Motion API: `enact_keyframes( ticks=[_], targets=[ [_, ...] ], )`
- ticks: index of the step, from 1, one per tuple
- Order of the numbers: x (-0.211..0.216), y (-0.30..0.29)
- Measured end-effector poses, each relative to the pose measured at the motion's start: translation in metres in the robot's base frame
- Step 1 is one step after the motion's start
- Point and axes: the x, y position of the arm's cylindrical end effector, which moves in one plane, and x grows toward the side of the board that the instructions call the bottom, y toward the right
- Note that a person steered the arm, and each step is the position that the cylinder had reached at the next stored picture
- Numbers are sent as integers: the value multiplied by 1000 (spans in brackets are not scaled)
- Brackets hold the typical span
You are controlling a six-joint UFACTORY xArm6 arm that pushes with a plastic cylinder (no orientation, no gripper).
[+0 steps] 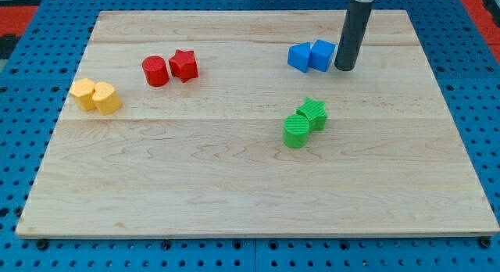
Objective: Slide the green star along with the green circle a bit left
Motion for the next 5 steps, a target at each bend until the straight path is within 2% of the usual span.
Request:
enact_keyframes(
  ticks=[5],
  targets=[
    [-5,11]
  ],
)
